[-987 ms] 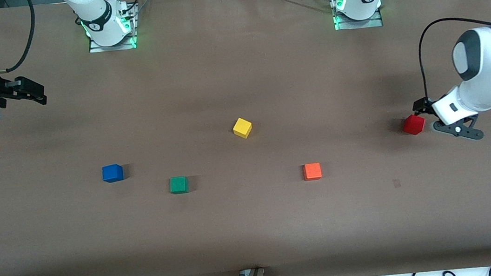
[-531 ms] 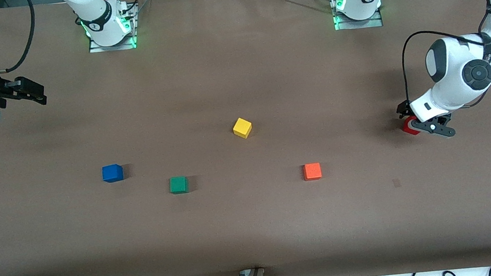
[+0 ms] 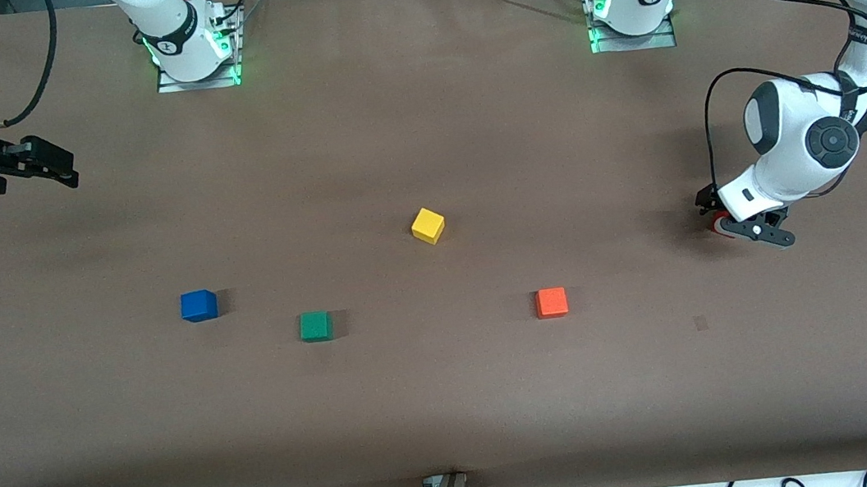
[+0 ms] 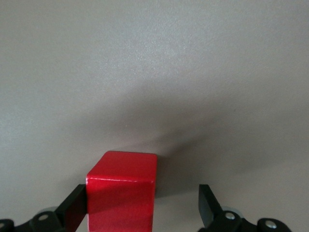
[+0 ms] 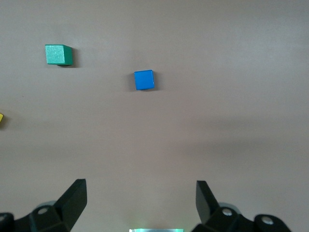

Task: Pass red block to right arm, stack on blue
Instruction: 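Lower the left gripper onto the red cube and close it, then lift the red cube with the left gripper while the right gripper approaches, then hold the red cube up while the right gripper reaches it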

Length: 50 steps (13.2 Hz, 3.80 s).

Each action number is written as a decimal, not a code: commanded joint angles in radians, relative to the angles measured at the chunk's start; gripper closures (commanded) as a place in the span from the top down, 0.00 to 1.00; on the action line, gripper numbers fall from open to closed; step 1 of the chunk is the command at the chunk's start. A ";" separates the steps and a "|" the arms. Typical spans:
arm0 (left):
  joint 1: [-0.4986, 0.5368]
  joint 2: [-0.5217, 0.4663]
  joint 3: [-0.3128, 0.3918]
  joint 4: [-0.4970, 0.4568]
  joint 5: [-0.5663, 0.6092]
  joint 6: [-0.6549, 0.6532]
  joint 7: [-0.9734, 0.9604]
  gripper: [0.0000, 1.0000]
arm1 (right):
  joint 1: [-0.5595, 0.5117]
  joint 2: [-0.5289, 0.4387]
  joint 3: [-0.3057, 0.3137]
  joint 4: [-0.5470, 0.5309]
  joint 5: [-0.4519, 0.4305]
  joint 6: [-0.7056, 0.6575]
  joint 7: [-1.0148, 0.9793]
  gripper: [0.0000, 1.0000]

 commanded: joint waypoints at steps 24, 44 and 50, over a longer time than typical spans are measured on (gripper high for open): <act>0.012 -0.101 -0.224 0.324 -0.238 -0.390 0.398 0.00 | -0.001 0.165 -0.004 0.035 -0.005 0.014 -0.123 1.00; -0.174 0.163 -0.546 0.575 -1.349 -0.203 1.244 0.00 | -0.063 0.389 -0.025 -0.035 1.378 -0.024 -0.176 1.00; -0.206 0.208 -0.548 0.636 -1.472 -0.206 1.439 0.00 | -0.025 0.385 0.001 -0.239 1.586 0.059 -0.455 1.00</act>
